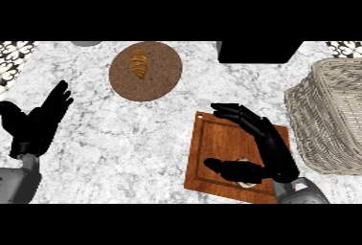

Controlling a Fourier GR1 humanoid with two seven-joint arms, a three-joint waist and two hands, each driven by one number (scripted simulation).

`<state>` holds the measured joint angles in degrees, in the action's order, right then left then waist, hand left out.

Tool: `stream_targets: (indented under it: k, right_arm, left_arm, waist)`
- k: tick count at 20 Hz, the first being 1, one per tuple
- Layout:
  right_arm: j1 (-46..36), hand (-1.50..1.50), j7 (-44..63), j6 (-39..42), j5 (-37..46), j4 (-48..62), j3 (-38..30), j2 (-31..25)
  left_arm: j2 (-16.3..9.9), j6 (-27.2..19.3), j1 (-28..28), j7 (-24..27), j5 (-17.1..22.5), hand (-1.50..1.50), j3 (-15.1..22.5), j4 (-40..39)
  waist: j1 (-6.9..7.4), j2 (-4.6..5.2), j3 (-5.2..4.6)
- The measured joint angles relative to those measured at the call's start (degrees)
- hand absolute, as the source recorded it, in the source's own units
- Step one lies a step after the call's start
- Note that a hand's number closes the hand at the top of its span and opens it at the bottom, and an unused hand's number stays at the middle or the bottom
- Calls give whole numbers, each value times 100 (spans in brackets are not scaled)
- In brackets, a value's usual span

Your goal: Pick the cupcake from the cutting board and place it in the basket

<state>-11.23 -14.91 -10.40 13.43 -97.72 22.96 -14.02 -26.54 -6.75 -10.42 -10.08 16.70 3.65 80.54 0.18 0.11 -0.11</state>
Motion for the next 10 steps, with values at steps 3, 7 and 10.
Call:
stream_targets:
  k: [3,7,10]
  right_arm:
    - [-151,-150,1011,-300,718,-315,421,355]
    - [-552,-150,2747,127,1217,-704,587,350]
    - [-846,-150,3873,652,1654,-911,584,7]
  left_arm:
    - [7,59,-107,-18,-16,0,-63,-160]
    - [61,47,-64,-22,-50,0,-62,-166]
    - [96,-4,-40,-10,-84,0,-70,-209]
  waist:
    - [-27,-17,0]
    - [-56,-51,-8]
    - [-122,-83,-21]
